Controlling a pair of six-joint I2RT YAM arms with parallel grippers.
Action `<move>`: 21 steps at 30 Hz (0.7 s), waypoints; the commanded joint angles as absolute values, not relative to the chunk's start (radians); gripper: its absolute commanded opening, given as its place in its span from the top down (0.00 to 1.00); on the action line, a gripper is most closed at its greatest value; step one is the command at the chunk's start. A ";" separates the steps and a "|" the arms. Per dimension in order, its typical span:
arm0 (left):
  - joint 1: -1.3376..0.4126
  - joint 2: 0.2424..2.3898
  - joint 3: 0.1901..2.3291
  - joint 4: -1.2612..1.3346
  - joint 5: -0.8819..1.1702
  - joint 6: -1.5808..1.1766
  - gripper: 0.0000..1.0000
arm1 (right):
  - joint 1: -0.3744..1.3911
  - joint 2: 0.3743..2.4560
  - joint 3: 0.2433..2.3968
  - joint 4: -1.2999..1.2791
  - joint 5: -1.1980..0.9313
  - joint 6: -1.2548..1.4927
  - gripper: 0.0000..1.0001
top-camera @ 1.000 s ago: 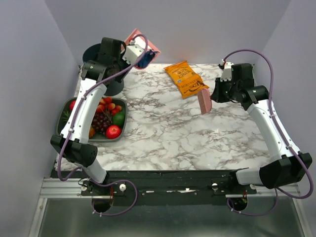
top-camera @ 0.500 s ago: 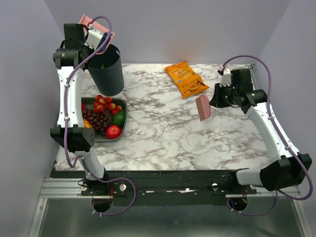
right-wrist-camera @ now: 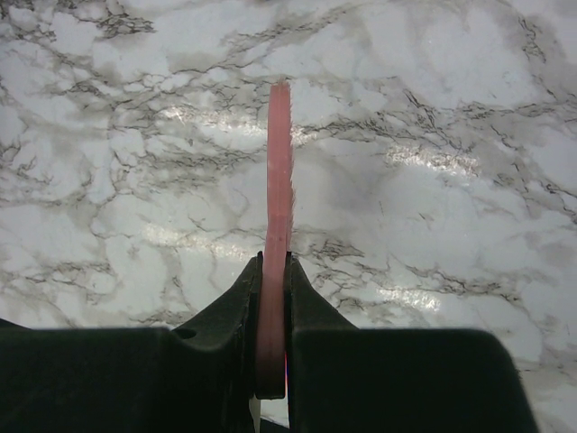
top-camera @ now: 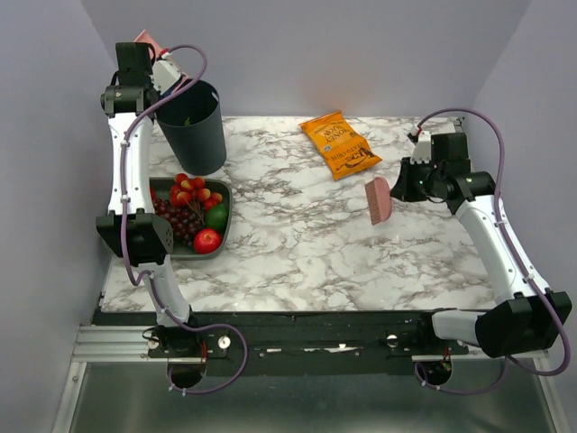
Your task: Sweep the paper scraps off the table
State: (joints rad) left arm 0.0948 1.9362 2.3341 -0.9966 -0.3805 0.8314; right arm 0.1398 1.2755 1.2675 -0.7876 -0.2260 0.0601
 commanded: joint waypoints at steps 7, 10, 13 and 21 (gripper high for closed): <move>0.081 1.947 2.257 -0.727 -0.567 1.205 1.00 | 0.107 1.212 1.177 -0.765 -0.259 0.074 1.00; 0.072 1.898 2.124 -0.551 -0.587 1.368 1.00 | 0.101 1.200 1.161 -0.758 -0.264 0.081 1.00; 0.060 1.846 1.990 -0.378 -0.583 1.526 1.00 | 0.095 1.190 1.158 -0.761 -0.265 0.084 1.00; 0.052 1.799 1.819 0.038 -0.522 1.816 1.00 | 0.083 1.187 1.149 -0.758 -0.281 0.089 0.99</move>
